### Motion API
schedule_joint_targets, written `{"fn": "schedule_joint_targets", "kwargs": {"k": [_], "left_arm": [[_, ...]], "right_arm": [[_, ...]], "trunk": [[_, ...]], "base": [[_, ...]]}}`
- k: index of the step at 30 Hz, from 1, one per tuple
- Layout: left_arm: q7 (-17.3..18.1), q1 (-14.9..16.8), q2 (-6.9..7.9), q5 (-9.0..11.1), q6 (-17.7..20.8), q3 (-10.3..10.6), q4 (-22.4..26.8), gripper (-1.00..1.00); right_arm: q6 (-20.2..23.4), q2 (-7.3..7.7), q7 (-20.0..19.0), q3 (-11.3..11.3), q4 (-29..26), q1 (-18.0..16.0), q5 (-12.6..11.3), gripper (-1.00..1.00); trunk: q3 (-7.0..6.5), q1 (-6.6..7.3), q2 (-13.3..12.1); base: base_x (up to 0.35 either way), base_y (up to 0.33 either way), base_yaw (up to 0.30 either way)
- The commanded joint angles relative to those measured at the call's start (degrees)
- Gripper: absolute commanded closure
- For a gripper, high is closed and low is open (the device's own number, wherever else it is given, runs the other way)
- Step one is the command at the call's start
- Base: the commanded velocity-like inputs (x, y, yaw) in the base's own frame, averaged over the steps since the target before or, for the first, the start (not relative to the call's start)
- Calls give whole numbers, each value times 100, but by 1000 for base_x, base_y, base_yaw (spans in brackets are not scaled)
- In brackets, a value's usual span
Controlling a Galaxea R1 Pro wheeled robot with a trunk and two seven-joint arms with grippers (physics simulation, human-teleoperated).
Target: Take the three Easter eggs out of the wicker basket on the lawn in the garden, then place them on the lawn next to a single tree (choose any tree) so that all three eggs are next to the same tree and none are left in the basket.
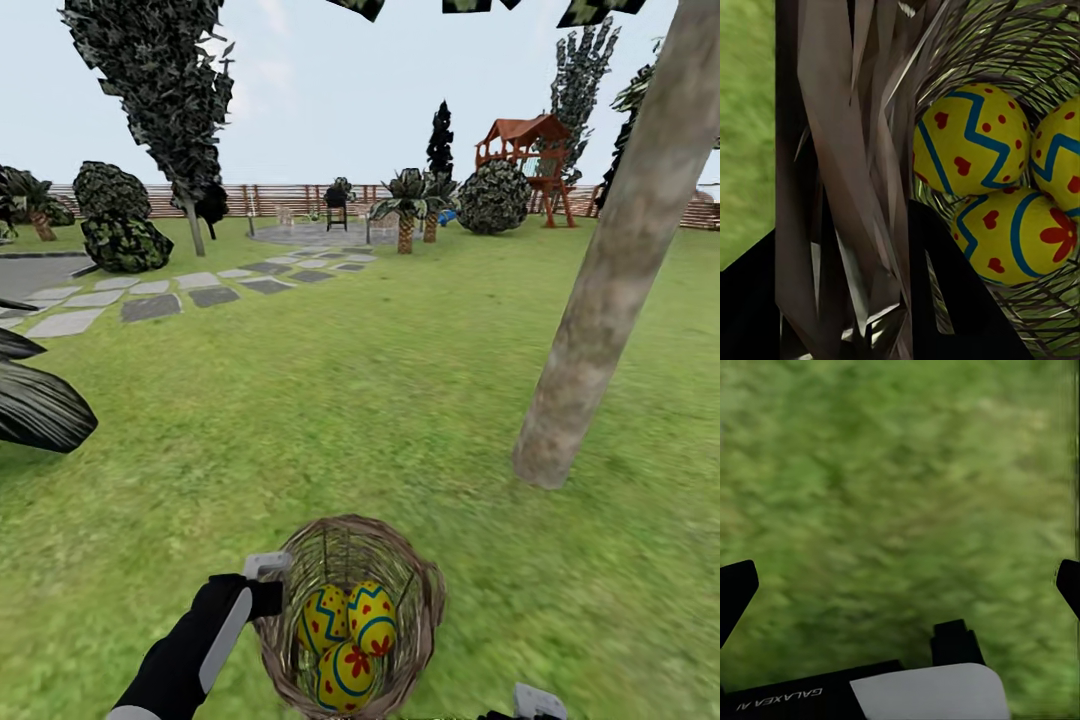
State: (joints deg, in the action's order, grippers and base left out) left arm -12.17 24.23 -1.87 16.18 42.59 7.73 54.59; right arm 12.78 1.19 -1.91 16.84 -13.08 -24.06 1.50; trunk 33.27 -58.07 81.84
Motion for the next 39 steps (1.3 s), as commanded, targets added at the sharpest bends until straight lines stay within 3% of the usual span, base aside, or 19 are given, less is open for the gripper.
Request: {"fn": "schedule_joint_targets", "kwargs": {"k": [1, 39], "left_arm": [[-51, 3, 2, 52, 20, 9, 8, 100], [-51, 3, -5, 52, 30, 9, 8, 100]], "right_arm": [[31, 8, -17, 37, -10, -2, 17, -100], [31, 23, -20, 39, -10, -2, 8, -100]], "trunk": [[5, 0, 3], [-15, 0, 3]], "base": [[0, 0, -289], [0, 0, -289]]}}
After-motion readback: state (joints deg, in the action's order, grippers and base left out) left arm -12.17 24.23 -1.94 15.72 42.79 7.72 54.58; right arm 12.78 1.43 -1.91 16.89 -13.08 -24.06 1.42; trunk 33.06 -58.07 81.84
